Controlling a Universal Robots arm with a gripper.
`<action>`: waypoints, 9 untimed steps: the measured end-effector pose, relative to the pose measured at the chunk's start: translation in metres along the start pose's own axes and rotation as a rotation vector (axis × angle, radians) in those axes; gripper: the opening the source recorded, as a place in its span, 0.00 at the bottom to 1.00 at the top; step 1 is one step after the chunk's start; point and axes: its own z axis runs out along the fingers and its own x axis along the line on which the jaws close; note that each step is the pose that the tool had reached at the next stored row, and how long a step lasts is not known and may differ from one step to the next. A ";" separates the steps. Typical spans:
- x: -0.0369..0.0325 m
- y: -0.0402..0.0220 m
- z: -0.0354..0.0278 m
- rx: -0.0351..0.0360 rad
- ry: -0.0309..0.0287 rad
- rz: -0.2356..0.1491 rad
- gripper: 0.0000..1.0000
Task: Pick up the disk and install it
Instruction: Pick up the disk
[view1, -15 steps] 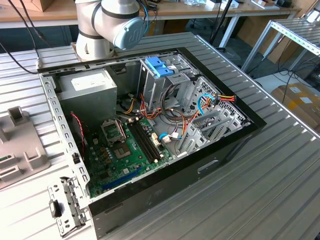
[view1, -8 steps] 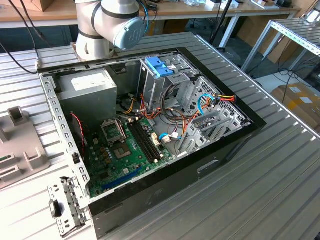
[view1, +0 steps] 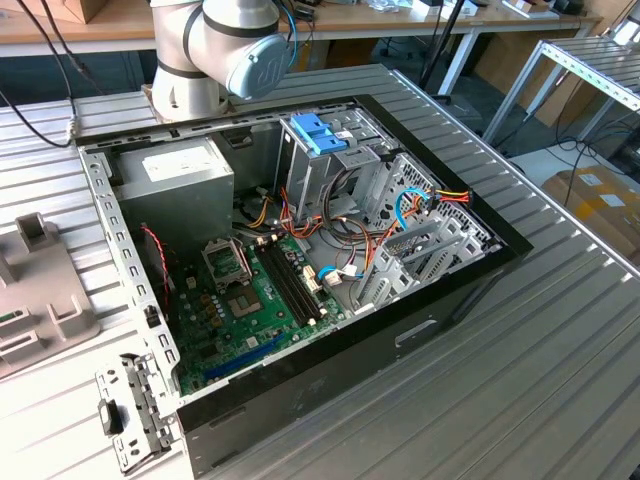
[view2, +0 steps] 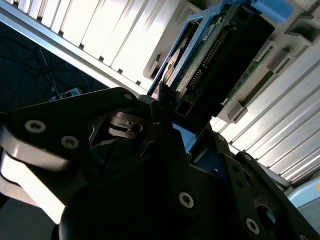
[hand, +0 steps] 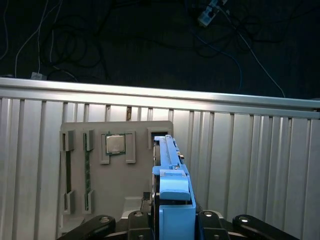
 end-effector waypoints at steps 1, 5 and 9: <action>0.0000 0.0000 -0.0006 0.0000 -0.0001 0.000 0.37; -0.0001 0.0000 -0.0046 0.0000 -0.0001 0.000 0.37; -0.0002 0.0000 -0.0081 0.0001 -0.0002 0.000 0.37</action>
